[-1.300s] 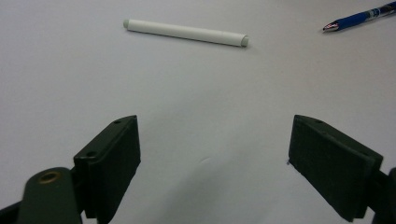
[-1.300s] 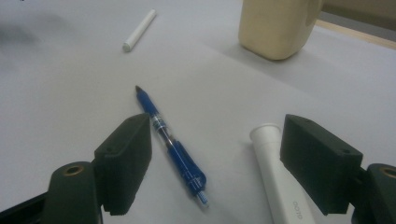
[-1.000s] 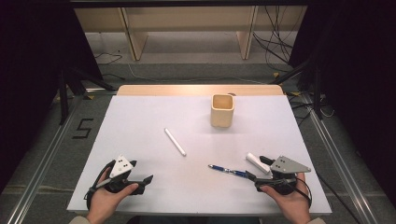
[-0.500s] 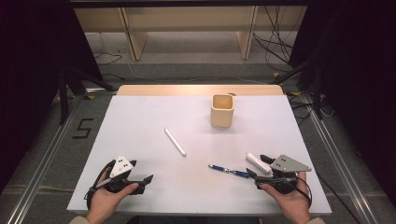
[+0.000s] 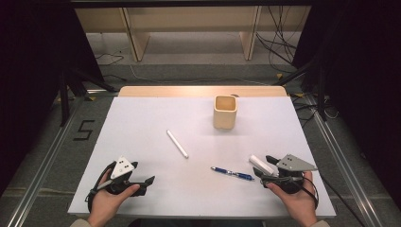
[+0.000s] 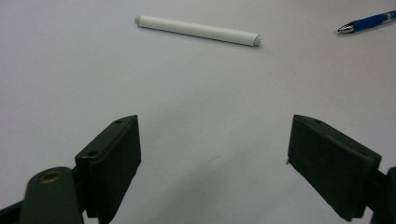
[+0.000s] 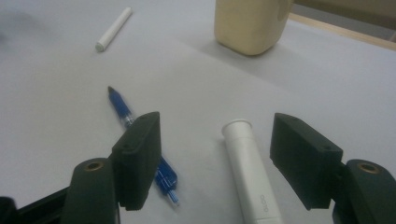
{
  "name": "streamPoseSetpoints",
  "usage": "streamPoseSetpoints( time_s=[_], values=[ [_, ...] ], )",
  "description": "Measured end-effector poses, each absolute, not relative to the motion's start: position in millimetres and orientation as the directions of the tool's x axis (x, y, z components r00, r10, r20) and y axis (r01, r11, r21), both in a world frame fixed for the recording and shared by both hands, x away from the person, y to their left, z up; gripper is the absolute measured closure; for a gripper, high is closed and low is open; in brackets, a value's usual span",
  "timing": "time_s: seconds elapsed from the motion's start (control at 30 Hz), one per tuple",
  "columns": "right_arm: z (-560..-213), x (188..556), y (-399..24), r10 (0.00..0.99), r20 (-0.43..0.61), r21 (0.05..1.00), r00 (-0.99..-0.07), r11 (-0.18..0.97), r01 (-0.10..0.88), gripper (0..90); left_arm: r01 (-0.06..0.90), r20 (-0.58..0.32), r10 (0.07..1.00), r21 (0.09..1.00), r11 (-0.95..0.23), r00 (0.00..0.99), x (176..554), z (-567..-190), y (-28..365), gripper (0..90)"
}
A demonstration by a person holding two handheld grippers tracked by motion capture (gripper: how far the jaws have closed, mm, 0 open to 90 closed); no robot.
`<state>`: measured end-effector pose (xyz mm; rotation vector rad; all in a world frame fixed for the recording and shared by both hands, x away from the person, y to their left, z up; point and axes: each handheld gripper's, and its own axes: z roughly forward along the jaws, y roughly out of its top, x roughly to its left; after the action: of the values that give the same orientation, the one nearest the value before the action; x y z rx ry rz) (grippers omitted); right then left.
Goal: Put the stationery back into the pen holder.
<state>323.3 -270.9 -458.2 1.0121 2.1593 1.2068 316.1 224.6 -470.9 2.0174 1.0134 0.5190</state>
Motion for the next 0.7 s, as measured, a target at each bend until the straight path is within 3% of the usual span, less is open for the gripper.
streamPoseSetpoints(
  time_s=[0.23,0.7],
  values=[
    [-455.8,339.2,-278.3,0.793,-0.02,0.829,-0.608,0.353,0.433,42.2,0.472,0.008,0.809,0.808,-0.352,0.588,316.4,-470.3,225.6,17.4],
    [-453.3,374.4,-281.1,0.786,0.042,0.663,-0.616,0.44,0.606,52.2,0.474,0.01,0.811,0.807,-0.352,0.585,318.0,-470.8,226.0,17.5]
  ],
)
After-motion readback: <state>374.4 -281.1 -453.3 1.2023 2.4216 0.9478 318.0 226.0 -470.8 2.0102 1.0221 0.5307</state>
